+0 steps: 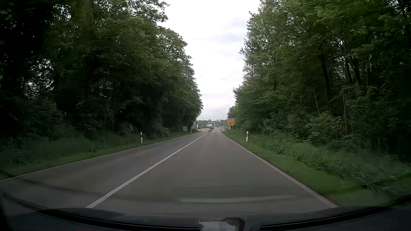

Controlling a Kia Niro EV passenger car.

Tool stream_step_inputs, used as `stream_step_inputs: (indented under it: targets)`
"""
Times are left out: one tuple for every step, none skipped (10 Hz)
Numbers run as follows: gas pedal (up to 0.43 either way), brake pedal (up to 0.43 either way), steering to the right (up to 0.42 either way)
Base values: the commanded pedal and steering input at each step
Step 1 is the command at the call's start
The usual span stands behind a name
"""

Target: Follow the waypoints while adhering to traffic rules and regulations

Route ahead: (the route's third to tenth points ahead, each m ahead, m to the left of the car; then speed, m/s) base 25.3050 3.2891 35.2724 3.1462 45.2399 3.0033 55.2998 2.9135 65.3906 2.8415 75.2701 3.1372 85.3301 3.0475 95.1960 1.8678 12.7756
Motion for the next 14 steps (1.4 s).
stream_step_inputs:
  targets:
    - [0.047,0.0,-0.001]
    - [0.047,0.0,-0.001]
    - [0.047,0.0,-0.001]
    - [0.047,0.0,-0.001]
    - [0.047,0.0,-0.001]
    - [0.047,0.0,-0.001]
    - [0.047,0.0,0.0]
    - [0.047,0.0,0.0]
    - [0.047,0.0,0.0]
    - [0.047,0.0,0.0]
    - [0.047,0.0,0.001]
    - [0.047,0.0,0.001]
    - [0.047,0.0,0.001]
    - [0.047,0.0,0.001]
